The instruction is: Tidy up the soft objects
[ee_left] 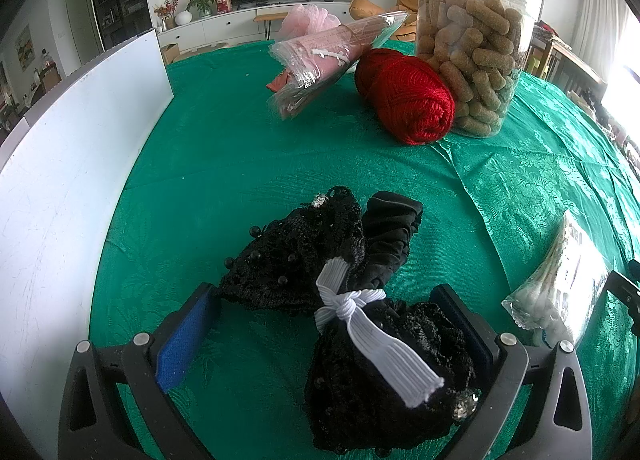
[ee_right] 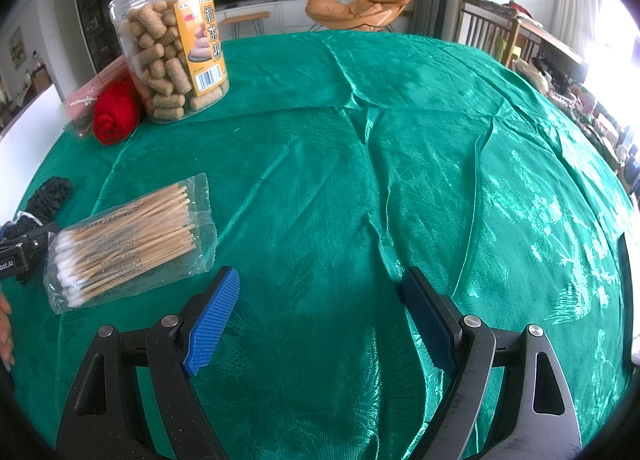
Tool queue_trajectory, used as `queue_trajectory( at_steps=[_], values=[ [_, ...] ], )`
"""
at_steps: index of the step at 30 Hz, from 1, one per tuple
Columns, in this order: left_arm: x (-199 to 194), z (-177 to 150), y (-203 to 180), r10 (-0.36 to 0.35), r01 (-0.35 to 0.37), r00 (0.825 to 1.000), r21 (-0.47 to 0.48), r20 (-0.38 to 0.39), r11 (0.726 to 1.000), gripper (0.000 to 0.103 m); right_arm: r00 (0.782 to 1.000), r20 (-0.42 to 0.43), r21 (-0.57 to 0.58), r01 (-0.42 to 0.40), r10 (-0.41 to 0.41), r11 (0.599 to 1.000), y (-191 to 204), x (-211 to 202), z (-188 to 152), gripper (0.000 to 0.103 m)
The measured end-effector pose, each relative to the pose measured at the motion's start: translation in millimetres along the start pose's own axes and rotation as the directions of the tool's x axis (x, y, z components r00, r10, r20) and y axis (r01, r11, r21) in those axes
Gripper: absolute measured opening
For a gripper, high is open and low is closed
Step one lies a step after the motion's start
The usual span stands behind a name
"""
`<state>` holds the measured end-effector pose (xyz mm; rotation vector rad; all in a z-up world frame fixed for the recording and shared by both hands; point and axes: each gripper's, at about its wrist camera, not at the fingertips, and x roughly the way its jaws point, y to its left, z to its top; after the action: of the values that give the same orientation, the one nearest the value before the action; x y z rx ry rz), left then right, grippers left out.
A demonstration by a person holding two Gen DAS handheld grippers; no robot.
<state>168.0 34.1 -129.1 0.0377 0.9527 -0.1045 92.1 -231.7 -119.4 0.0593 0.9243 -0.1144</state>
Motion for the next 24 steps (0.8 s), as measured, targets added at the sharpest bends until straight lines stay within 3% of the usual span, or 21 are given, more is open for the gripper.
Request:
queue_trajectory(
  at_steps=[9,12,14,17,21,24],
  values=[
    [0,0,0,0.000,0.000,1.000,0.000,0.000,1.000,0.103,1.000,-0.002,-0.004,-0.004,0.004,1.000,0,1,0,0.087],
    [0,0,0,0.000,0.000,1.000,0.000,0.000,1.000,0.103,0.999,-0.034,-0.055,-0.021,0.019,0.998,1,1,4,0.086],
    [0,0,0,0.000,0.000,1.000,0.000,0.000,1.000,0.103,1.000,-0.023,-0.061,0.013,-0.014,0.998,3,-9,14,0.086],
    [0,0,0,0.000,0.000,1.000,0.000,0.000,1.000,0.103,0.994,0.041,-0.071,-0.099,0.102,0.993,26,-32,47,0.086],
    [0,0,0,0.000,0.000,1.000,0.000,0.000,1.000,0.103,0.959,-0.056,-0.194,-0.284,0.279,0.939,107,-20,105,0.086],
    [0,0,0,0.000,0.000,1.000,0.000,0.000,1.000,0.103,0.950,-0.103,-0.246,-0.311,0.294,0.918,157,7,135,0.086]
  ],
)
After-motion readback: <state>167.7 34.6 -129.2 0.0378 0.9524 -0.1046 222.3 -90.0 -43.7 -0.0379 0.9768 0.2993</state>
